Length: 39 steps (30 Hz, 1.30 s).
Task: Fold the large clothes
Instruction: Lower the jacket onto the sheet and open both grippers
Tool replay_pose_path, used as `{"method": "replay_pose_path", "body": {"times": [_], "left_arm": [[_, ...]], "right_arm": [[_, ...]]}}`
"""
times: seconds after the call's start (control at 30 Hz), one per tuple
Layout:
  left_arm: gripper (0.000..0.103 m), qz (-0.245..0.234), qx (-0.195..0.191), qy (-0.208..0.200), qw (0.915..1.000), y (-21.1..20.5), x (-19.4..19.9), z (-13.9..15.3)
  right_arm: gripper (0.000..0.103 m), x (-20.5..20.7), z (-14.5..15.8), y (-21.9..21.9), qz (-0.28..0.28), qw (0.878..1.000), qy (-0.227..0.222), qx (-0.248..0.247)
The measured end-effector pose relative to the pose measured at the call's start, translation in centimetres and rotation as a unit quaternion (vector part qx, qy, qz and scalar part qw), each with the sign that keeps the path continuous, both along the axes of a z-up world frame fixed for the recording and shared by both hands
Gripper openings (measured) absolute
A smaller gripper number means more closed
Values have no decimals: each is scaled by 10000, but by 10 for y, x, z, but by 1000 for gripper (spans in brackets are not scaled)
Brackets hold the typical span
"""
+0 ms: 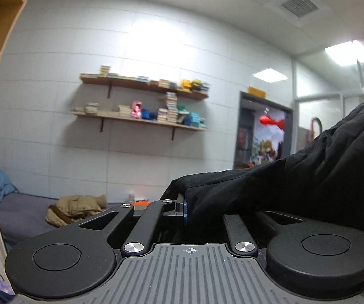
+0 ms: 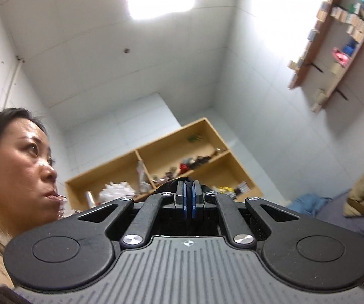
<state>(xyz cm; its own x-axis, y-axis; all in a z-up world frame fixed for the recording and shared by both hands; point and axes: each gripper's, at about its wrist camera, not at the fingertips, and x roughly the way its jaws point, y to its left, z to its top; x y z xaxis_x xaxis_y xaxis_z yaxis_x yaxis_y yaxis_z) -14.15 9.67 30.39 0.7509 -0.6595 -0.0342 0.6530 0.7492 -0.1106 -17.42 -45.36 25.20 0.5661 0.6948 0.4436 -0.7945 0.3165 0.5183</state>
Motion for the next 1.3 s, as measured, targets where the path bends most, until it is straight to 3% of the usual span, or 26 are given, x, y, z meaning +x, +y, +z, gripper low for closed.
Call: {"method": "replay_pose_path", "body": {"times": [0.1, 0.17, 0.23, 0.27, 0.3, 0.33, 0.37, 0.4, 0.43, 0.47, 0.5, 0.53, 0.57, 0.63, 0.67, 0.77, 0.97, 1.03, 1.1, 1.2, 1.3], "left_arm": [[38, 226, 7, 482, 9986, -7, 50, -22], [41, 472, 294, 855, 9948, -22, 95, -51], [45, 695, 589, 1330, 9869, -39, 141, -85], [49, 721, 679, 1705, 9804, -45, 167, -105], [58, 819, 834, 2029, 9722, -54, 195, -129], [84, 998, 942, 2258, 9644, -60, 217, -153], [96, 1219, 961, 2512, 9554, -64, 240, -180], [103, 1510, 980, 2672, 9467, -63, 260, -201], [103, 1806, 1056, 2885, 9343, -65, 277, -226], [103, 1944, 1039, 3132, 9238, -60, 289, -244], [103, 2040, 951, 3370, 9142, -55, 297, -261], [103, 2098, 866, 3550, 9069, -50, 302, -277], [103, 2096, 835, 3740, 8996, -43, 306, -291], [103, 2156, 865, 4066, 8836, -29, 302, -317], [103, 2225, 910, 4142, 8779, -14, 286, -330], [103, 2354, 1037, 4328, 8640, 12, 265, -355], [103, 2549, 1379, 4714, 8329, 44, 221, -386], [103, 2587, 1296, 4745, 8314, 50, 213, -389], [103, 2656, 1255, 4768, 8285, 52, 208, -387], [103, 2768, 1101, 4742, 8285, 54, 200, -385], [103, 2810, 949, 4687, 8321, 50, 187, -376]], "right_arm": [[6, 30, 0, 6, -108, 9997, 182, -109], [6, 64, -9, 10, -512, 9942, 886, -327], [6, 102, -26, 17, -1133, 9774, 1613, -758], [8, 119, -36, 24, -1558, 9625, 1905, -1146], [11, 137, -48, 30, -1978, 9429, 2224, -1498], [11, 155, -64, 36, -2331, 9228, 2537, -1725], [19, 172, -81, 42, -2656, 9050, 2710, -1924], [56, 185, -98, 47, -2908, 8897, 2856, -2056], [75, 199, -115, 50, -3221, 8666, 3135, -2165], [90, 211, -130, 57, -3566, 8386, 3408, -2313], [89, 215, -147, 65, -3761, 8190, 3566, -2463], [82, 215, -166, 69, -3796, 8026, 3802, -2592], [82, 214, -180, 75, -3732, 7910, 4055, -2657], [88, 204, -211, 83, -3414, 7841, 4386, -2761], [88, 197, -226, 86, -3290, 7780, 4541, -2832], [88, 171, -270, 88, -2989, 7450, 5116, -3063], [88, 120, -328, 73, -2863, 6769, 6160, -2836], [88, 113, -334, 67, -2874, 6647, 6348, -2694], [88, 113, -337, 64, -2890, 6611, 6420, -2594], [91, 121, -337, 71, -2867, 6623, 6384, -2677], [93, 125, -342, 76, -2741, 6783, 6267, -2682]]}}
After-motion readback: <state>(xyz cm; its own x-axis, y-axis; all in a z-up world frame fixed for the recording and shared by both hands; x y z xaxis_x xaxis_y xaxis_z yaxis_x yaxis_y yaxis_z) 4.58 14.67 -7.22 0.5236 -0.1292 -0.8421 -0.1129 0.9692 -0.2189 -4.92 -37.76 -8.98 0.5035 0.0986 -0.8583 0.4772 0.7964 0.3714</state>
